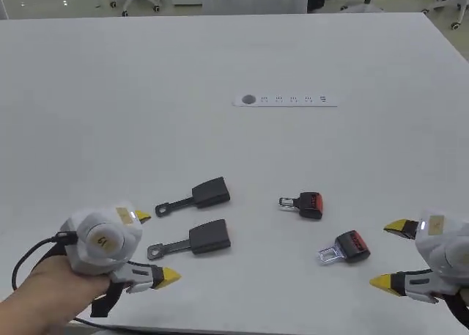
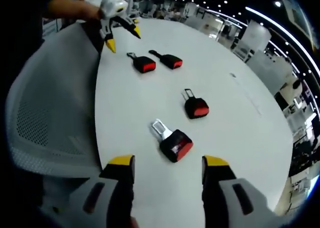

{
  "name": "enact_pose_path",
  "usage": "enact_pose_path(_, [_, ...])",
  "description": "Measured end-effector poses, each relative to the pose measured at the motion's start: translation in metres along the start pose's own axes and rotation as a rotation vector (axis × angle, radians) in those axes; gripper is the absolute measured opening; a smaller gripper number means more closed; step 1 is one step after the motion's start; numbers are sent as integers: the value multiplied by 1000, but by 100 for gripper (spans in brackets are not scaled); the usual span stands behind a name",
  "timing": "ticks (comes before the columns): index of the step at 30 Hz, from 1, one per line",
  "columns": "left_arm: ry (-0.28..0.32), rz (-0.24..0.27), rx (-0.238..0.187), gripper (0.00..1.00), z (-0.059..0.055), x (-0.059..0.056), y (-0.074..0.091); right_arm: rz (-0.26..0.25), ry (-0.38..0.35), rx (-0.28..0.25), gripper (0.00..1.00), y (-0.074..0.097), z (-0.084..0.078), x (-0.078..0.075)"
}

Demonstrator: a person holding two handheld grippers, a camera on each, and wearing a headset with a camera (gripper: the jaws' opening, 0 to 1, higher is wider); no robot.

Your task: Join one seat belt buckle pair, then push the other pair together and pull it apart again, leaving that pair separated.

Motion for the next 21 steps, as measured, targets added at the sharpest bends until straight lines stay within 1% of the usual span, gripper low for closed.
enact_pose_path(1, [-23,-9,18,71,0,-1,-5,7,4,-5,49,-1,1,-2])
enact_pose_path(2, [-32,-10,28,71,0,-1,-8,21,23,-11,48,-3,2,-4])
enact_pose_path(3, [-35,-15,36,71,2,-1,-12,25,41,-12,47,-4,3,-6])
enact_pose_path(5, [-28,-22,53,68,4,2,-17,65,87,-9,43,-9,6,-7])
enact_pose_path(6, [-23,-25,62,66,4,3,-20,72,111,-6,43,-12,7,-9])
enact_pose_path(7, [-20,-27,68,65,5,5,-22,80,125,-2,43,-14,7,-10])
enact_pose_path(8, [-21,-31,71,63,5,6,-25,100,135,1,42,-16,7,-9])
enact_pose_path(10, [-25,-39,80,62,8,8,-30,112,175,16,41,-22,7,-13])
enact_pose_path(14, [-56,-57,92,61,17,9,-40,144,227,34,42,-29,5,-20])
enact_pose_path(17, [-84,-91,122,59,21,9,-49,172,250,44,42,-34,4,-25])
enact_pose_path(19, [-114,-95,133,59,25,10,-55,198,279,55,41,-39,3,-27])
enact_pose_path(21, [-123,-108,154,58,27,10,-62,221,308,61,40,-44,4,-28])
Point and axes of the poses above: the centre of the closed fingertips' face, and the gripper's own axes: y roughly backward along the fingers, x roughly to its left, z roughly out of its top, the point moved 5 cm from there along y, roughly backward along the fingers, and after that the axes turned 12 degrees about y, right-handed, at the moved point
